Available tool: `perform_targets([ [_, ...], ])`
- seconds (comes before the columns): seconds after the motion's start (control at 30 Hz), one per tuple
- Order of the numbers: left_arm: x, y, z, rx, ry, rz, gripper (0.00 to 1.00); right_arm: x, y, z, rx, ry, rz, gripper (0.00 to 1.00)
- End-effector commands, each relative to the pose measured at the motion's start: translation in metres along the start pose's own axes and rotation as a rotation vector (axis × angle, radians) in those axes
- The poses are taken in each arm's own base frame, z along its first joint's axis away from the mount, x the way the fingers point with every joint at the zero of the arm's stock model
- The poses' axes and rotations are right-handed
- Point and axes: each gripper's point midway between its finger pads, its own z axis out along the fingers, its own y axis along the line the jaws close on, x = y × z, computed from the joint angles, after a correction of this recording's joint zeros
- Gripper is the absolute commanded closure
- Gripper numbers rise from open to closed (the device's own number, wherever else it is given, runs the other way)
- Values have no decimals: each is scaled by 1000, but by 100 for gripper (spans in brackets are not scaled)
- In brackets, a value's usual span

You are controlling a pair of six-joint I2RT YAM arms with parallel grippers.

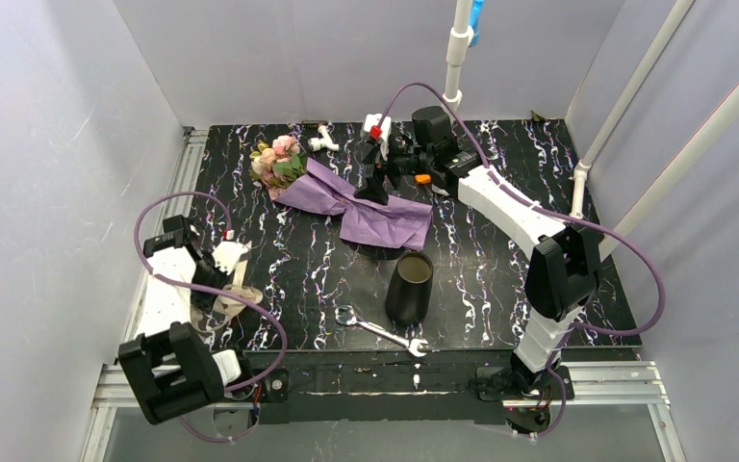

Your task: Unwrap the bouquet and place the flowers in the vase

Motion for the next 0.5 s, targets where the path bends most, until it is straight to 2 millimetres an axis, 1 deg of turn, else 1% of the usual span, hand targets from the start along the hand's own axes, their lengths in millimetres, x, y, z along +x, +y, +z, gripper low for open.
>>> perform_targets([
  [0.0, 31, -28, -11, 90, 81, 132, 100, -26, -8, -1, 15, -49, -40, 2],
  [0.03, 29, -24, -8, 67, 73, 139, 100, -24, -8, 0, 13, -47, -35, 2],
  [0.07, 22, -17, -5, 40, 44, 131, 100, -23, -8, 0, 9, -45, -30, 2],
  [0.1, 8, -12, -4, 23, -13, 104, 89, -21, -8, 1, 6, -42, -25, 2],
  [0.13, -9, -5, -9, 9, -76, 64, 70, -17, -7, 2, 3, -33, -17, 2],
  [0.17, -24, -1, -14, 16, -125, 28, 47, -14, -6, 2, -4, -21, -10, 2],
  [0.2, -39, 4, -19, 23, -162, -12, 31, -7, -5, 4, -14, 1, -4, 2],
  [0.23, -55, 8, -25, 36, -206, -45, 20, 0, -4, 5, -26, 27, 4, 2],
  [0.27, -71, 14, -33, 43, -258, -73, 10, 6, -3, 6, -38, 54, 6, 2],
  [0.3, -88, 21, -42, 38, -320, -91, 6, 13, -3, 8, -47, 84, 20, 2],
  [0.33, -106, 25, -51, 37, -389, -88, 4, 19, -4, 9, -54, 113, 29, 2],
  [0.4, -141, 30, -73, 35, -539, -55, 3, 32, -4, 10, -68, 170, 47, 3],
  [0.47, -175, 30, -97, 34, -698, 18, 2, 46, -5, 11, -76, 224, 63, 6],
])
